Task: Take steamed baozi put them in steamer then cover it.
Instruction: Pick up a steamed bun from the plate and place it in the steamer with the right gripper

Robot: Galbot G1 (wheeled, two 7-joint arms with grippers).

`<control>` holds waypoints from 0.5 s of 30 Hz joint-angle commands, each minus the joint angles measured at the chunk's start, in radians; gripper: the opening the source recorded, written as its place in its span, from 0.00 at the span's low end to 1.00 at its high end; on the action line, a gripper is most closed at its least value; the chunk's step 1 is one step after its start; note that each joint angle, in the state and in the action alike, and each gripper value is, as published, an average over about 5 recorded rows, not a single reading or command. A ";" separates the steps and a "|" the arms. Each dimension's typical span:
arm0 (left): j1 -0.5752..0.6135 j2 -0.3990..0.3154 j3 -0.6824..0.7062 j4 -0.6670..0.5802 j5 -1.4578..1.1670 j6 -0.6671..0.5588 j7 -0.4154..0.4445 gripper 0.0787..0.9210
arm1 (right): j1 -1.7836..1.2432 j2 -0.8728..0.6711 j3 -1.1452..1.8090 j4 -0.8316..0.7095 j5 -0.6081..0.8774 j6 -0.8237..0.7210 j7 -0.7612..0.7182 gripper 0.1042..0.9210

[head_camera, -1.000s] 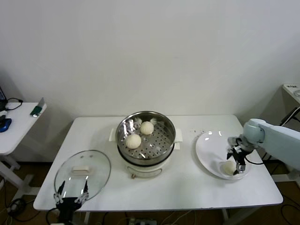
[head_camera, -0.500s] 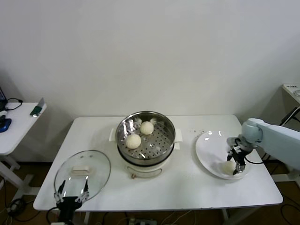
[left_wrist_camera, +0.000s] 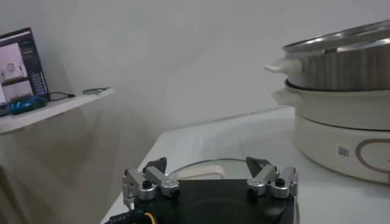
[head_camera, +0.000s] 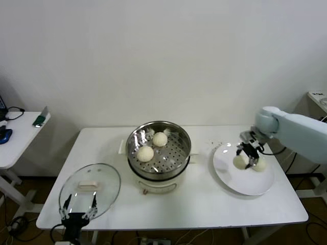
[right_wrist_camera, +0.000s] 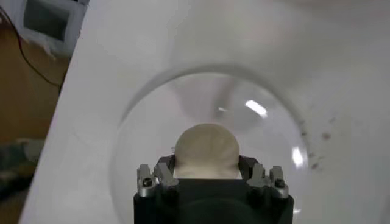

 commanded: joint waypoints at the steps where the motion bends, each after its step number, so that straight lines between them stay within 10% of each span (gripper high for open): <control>1: 0.005 -0.001 -0.003 -0.005 -0.002 0.000 -0.001 0.88 | 0.251 0.161 -0.029 0.040 -0.086 0.318 -0.052 0.70; 15: 0.021 -0.006 0.004 -0.046 0.002 0.029 0.004 0.88 | 0.244 0.511 0.036 0.072 -0.176 0.492 -0.043 0.72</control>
